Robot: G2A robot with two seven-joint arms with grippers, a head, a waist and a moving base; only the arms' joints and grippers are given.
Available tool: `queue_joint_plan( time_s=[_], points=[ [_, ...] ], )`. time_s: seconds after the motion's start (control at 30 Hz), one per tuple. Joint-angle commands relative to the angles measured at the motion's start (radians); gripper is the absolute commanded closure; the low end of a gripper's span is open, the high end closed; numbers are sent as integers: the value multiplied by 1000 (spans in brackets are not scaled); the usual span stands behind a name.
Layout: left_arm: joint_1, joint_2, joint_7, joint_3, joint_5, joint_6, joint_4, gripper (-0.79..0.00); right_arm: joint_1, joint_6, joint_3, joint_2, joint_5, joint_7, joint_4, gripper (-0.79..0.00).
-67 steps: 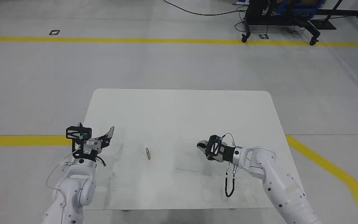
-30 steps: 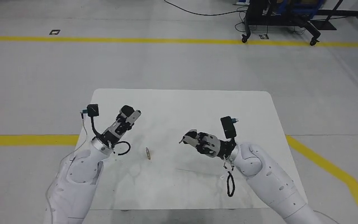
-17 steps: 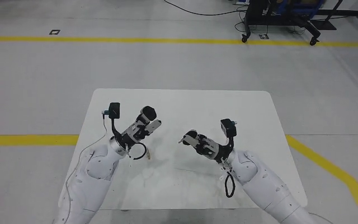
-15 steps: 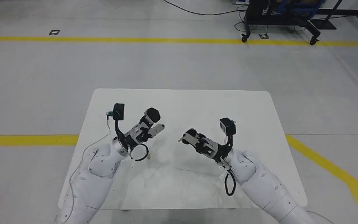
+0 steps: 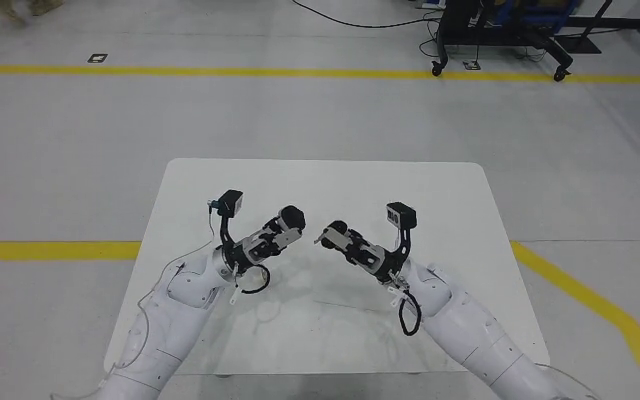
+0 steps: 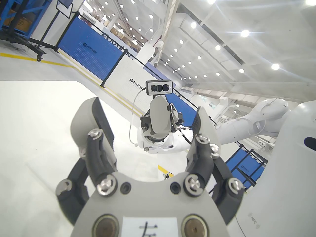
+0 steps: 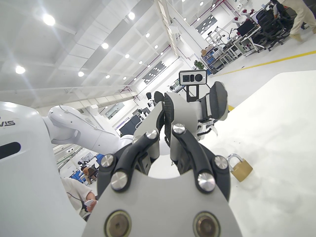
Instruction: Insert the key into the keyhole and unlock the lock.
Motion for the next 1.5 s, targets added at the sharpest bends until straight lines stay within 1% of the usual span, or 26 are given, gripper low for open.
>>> queue_joint_plan(
  time_s=[0.0, 0.03, 0.1, 0.2, 0.27, 0.5, 0.57, 0.63, 0.83, 0.93, 1.07, 1.1, 1.27, 1.3, 1.47],
  points=[
    [0, 1, -5, 1, 6, 0, -2, -360, 12, 0, -6, -7, -3, 0, 18, 0],
    [0, 2, -8, 4, 5, 0, -5, -366, 16, 0, -10, -10, -4, -1, 24, 0],
    [-1, 3, -16, 7, 5, 0, -11, -351, 24, 0, -15, -16, -10, 1, 37, 0],
    [0, 5, -26, 9, 3, 0, -18, -348, 33, 0, -15, -23, -29, -3, 58, 0],
    [1, 7, -33, 12, 3, 0, -21, -363, 35, 0, -16, -28, -34, -8, 63, 0],
    [-1, 10, -49, 23, 14, 0, -29, -351, 31, 0, 1, -34, -56, -14, 68, 0],
    [-1, 11, -49, 24, 19, 0, -31, -326, 29, 0, 6, -35, -59, -14, 68, 0],
    [-2, 12, -47, 24, 24, 0, -31, -283, 25, 0, 11, -36, -61, -14, 67, 0],
    [-4, 15, -42, 24, 59, 0, -35, -237, 21, 0, 21, -39, -63, -2, 58, 0],
    [-4, 16, -30, 22, 78, 0, -35, -182, 22, 0, 30, -40, -74, 1, 61, 0],
    [1, 15, -2, 20, 107, 0, -38, -132, 19, 0, 33, -42, -75, 10, 59, 0],
    [2, 15, 3, 21, 111, 0, -39, -99, 17, 0, 33, -43, -75, 13, 58, 0],
    [2, 16, 14, 30, 126, 0, -39, -34, 10, 0, 43, -43, -87, 20, 59, 0],
    [1, 16, 14, 32, 129, 0, -38, 0, 8, 0, 46, -43, -90, 20, 59, 0],
    [-3, 16, 25, 42, 142, 0, -28, 0, -6, 0, 63, -41, -104, 24, 48, 0]
  ],
)
